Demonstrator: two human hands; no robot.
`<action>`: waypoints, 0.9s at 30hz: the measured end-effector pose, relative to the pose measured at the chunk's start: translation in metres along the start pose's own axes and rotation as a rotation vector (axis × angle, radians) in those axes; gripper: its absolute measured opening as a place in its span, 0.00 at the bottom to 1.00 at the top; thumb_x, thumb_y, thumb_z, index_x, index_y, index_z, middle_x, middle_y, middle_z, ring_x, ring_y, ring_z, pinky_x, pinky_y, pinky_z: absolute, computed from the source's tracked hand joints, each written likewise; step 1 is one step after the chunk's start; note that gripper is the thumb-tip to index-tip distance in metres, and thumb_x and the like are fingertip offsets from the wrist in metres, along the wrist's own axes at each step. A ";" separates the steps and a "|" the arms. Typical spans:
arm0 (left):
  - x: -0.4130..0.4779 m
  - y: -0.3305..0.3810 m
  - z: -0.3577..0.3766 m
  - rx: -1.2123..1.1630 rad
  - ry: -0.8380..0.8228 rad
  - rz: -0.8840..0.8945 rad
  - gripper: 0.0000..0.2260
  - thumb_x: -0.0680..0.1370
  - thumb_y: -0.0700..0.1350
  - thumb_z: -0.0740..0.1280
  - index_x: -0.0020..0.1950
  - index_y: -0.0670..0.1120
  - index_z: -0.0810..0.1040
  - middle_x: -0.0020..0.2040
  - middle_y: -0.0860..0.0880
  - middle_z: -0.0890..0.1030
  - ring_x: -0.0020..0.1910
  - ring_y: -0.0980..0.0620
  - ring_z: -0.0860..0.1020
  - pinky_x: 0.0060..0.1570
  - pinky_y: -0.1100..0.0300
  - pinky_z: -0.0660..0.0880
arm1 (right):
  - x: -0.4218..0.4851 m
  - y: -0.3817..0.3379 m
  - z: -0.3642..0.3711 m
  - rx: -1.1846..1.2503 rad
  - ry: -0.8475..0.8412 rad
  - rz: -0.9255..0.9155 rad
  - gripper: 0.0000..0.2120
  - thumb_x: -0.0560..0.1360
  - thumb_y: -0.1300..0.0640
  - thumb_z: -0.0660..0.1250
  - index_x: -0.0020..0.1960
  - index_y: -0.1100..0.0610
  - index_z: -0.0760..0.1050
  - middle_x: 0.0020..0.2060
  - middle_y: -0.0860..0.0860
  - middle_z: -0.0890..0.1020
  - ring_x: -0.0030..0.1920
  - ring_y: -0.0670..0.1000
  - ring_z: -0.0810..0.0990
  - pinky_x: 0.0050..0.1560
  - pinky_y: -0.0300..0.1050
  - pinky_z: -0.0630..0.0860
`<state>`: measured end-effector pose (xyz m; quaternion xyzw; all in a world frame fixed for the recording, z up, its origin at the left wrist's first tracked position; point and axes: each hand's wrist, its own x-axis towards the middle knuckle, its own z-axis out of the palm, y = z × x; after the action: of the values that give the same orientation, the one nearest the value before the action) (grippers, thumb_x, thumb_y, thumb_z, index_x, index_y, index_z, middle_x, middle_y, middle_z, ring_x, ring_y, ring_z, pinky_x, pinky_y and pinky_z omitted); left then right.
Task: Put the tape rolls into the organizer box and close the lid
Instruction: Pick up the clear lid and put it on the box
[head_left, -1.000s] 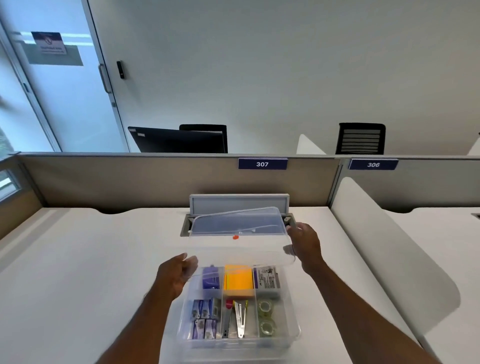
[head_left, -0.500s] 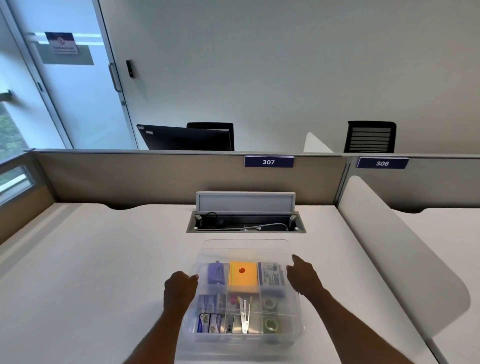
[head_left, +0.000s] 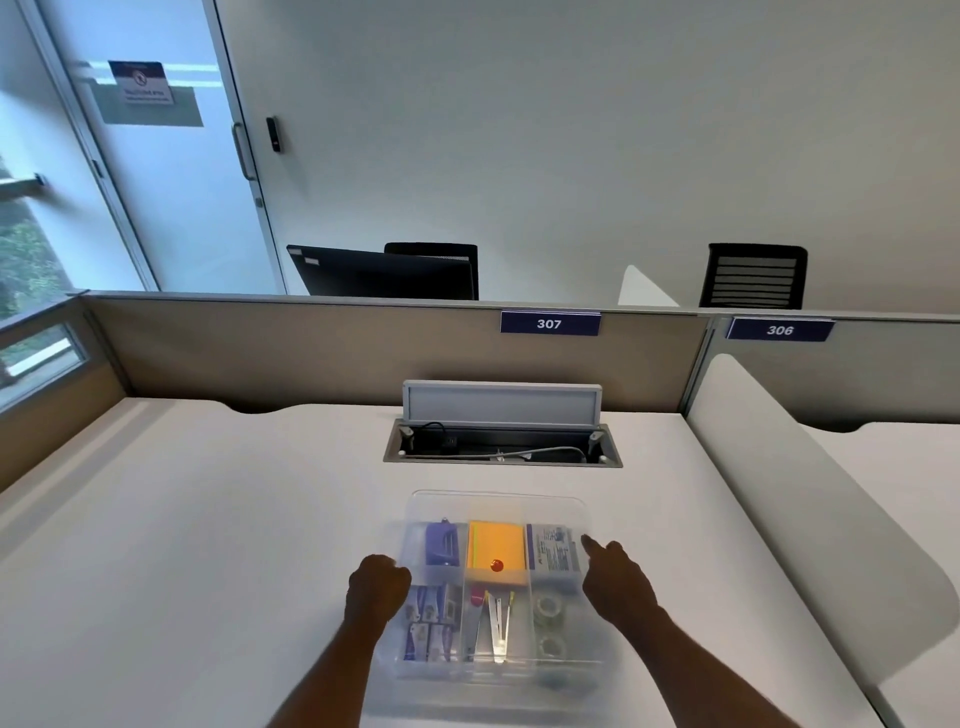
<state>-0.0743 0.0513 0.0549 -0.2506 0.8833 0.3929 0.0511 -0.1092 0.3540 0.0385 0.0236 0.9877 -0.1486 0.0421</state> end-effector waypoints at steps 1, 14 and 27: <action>0.001 0.000 -0.001 -0.022 -0.021 -0.018 0.05 0.77 0.38 0.63 0.47 0.39 0.77 0.56 0.36 0.79 0.54 0.38 0.78 0.51 0.54 0.74 | 0.000 0.000 0.001 0.001 0.001 -0.006 0.22 0.79 0.58 0.52 0.73 0.50 0.61 0.56 0.57 0.74 0.54 0.60 0.80 0.56 0.49 0.75; -0.024 -0.015 0.023 -0.149 -0.001 0.016 0.18 0.80 0.37 0.57 0.70 0.36 0.65 0.67 0.37 0.73 0.65 0.39 0.72 0.67 0.49 0.67 | -0.016 0.003 0.006 0.083 -0.074 0.063 0.28 0.78 0.59 0.52 0.75 0.44 0.51 0.51 0.54 0.80 0.47 0.53 0.80 0.46 0.45 0.74; -0.026 -0.038 0.043 -0.095 0.148 0.021 0.17 0.82 0.49 0.51 0.66 0.44 0.71 0.61 0.39 0.79 0.58 0.37 0.77 0.62 0.44 0.72 | -0.024 0.006 0.028 0.204 0.134 0.114 0.22 0.82 0.55 0.50 0.75 0.55 0.54 0.52 0.56 0.83 0.48 0.57 0.82 0.52 0.49 0.78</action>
<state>-0.0379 0.0715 0.0073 -0.2720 0.8675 0.4154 -0.0305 -0.0831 0.3505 0.0118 0.0939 0.9652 -0.2435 -0.0182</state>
